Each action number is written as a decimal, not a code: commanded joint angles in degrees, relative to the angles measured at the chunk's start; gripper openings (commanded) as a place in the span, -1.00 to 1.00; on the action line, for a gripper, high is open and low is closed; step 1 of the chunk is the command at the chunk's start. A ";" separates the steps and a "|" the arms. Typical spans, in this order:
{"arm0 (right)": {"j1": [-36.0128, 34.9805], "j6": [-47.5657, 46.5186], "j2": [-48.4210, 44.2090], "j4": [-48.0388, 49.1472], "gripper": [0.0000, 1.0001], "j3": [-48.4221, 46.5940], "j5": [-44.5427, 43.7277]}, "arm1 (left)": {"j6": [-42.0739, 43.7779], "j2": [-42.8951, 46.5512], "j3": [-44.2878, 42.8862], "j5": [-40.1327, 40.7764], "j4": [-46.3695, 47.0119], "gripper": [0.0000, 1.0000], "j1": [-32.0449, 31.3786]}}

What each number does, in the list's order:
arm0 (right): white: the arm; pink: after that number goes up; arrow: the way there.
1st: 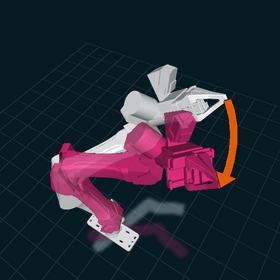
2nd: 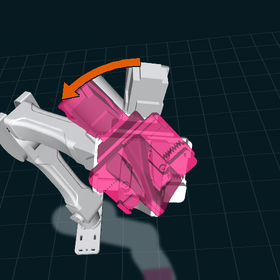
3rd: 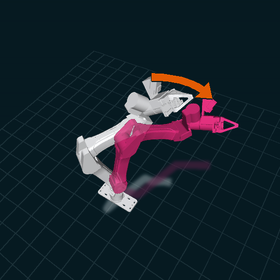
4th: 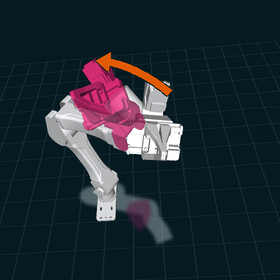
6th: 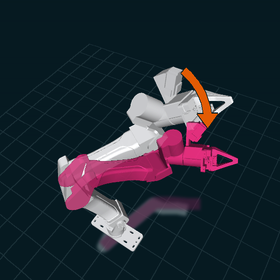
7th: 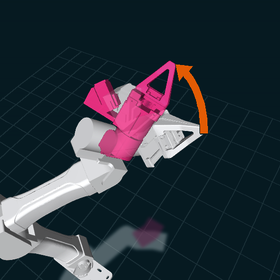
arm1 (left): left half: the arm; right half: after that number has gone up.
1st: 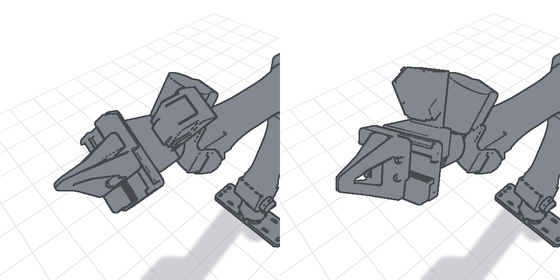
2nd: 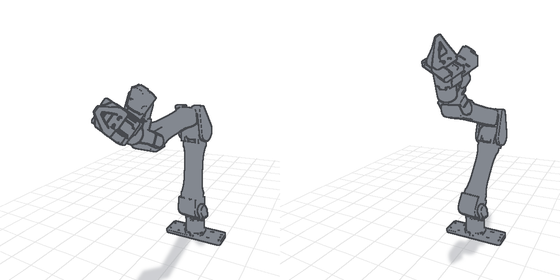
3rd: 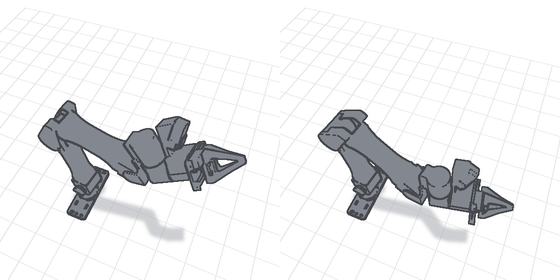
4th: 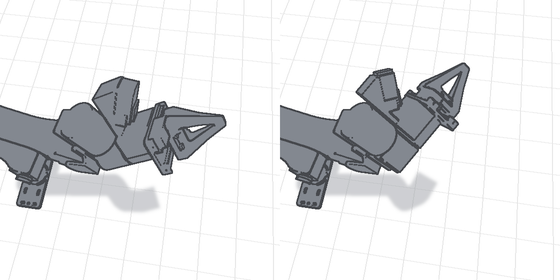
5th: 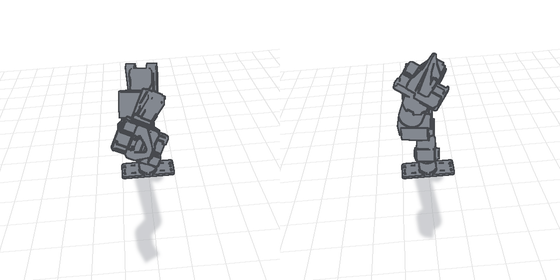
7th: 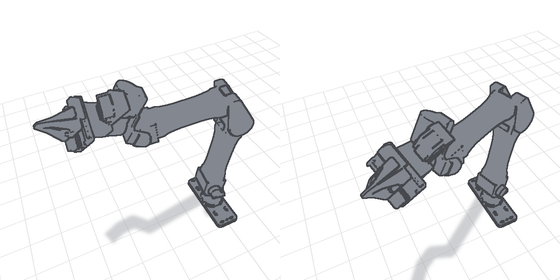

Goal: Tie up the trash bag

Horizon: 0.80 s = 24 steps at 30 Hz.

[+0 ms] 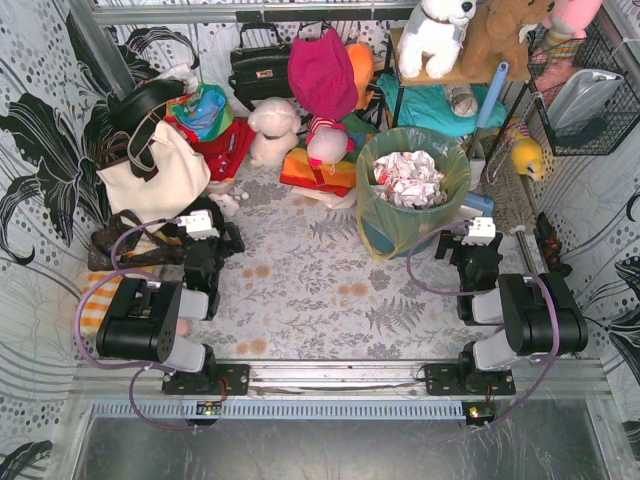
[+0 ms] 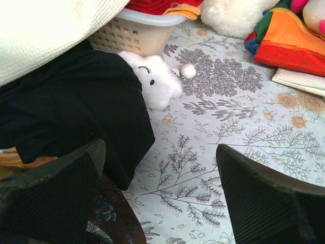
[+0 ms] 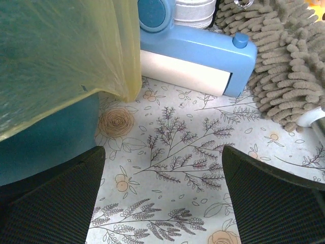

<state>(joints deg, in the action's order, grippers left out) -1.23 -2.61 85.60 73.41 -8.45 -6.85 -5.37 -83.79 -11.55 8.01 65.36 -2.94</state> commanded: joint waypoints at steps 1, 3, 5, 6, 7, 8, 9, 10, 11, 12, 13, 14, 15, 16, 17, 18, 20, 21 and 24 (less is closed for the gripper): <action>0.36 0.10 -2.86 4.37 0.93 1.58 -0.44 | -0.38 2.93 -2.18 2.57 -1.29 0.96 -0.18; 0.36 0.58 -5.00 2.89 0.93 1.69 -1.61 | -0.40 3.78 -1.74 3.60 -1.18 0.96 -0.44; 0.36 1.02 -8.39 -2.04 0.93 1.41 -2.97 | -0.05 4.84 -1.43 4.68 -1.48 0.96 -1.07; 0.36 1.16 -10.28 -4.53 0.94 1.05 -3.63 | 0.25 5.57 -1.60 5.36 -2.44 0.96 -1.51; 0.36 1.12 -12.36 -7.06 0.93 0.87 -4.21 | 0.53 6.45 -1.80 6.11 -3.49 0.96 -2.09; 0.36 1.02 -14.17 -8.93 0.93 0.77 -5.16 | 0.98 7.17 -2.20 7.28 -4.84 0.96 -2.83; 0.36 1.03 -15.89 -10.61 0.94 0.64 -5.86 | 1.58 7.82 -2.77 8.57 -6.26 0.96 -3.71; 0.36 1.14 -17.61 -12.36 0.93 0.45 -6.44 | 2.29 8.52 -3.41 10.45 -7.92 0.96 -4.99; 0.36 1.57 -19.77 -14.47 0.94 -0.01 -7.16 | 3.14 9.20 -4.70 12.21 -9.81 0.96 -6.25; 0.35 2.02 -21.31 -17.51 0.94 -0.72 -7.51 | 3.97 10.04 -5.61 13.83 -11.34 0.96 -7.62; 0.35 2.41 -22.87 -20.40 0.93 -1.44 -7.45 | 4.84 10.53 -6.46 15.87 -12.33 0.96 -8.89; 0.36 2.58 -24.13 -22.82 0.93 -2.17 -7.13 | 5.53 10.97 -7.29 17.81 -13.18 0.96 -10.10; 0.36 2.82 -25.65 -25.19 0.93 -2.83 -6.93 | 6.27 11.46 -8.06 19.49 -14.04 0.96 -11.65; 0.36 3.24 -27.13 -27.50 0.93 -3.42 -6.91 | 6.72 11.98 -9.10 20.67 -15.30 0.96 -12.56; 0.36 3.54 -28.50 -29.91 0.93 -4.06 -7.11 | 7.00 12.40 -10.30 21.70 -16.90 0.96 -13.23; 0.36 3.79 -29.97 -32.26 0.93 -4.88 -7.32 | 6.83 13.00 -11.65 21.85 -19.16 0.96 -13.78; 0.33 4.22 -32.46 -36.44 0.93 -6.26 -7.54 | 4.95 13.73 -15.32 21.74 -25.57 0.96 -14.42; 0.35 4.28 -33.42 -38.29 0.93 -6.97 -7.38 | 3.52 13.79 -17.68 21.22 -29.81 0.96 -14.50; 0.36 4.92 -35.59 -45.11 0.93 -9.85 -7.82 | 2.10 13.60 -22.99 20.12 -38.16 0.96 -15.29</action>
<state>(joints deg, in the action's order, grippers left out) -1.23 0.25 52.71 39.27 -14.02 -13.32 -1.58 -70.83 -28.38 26.30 38.52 -17.34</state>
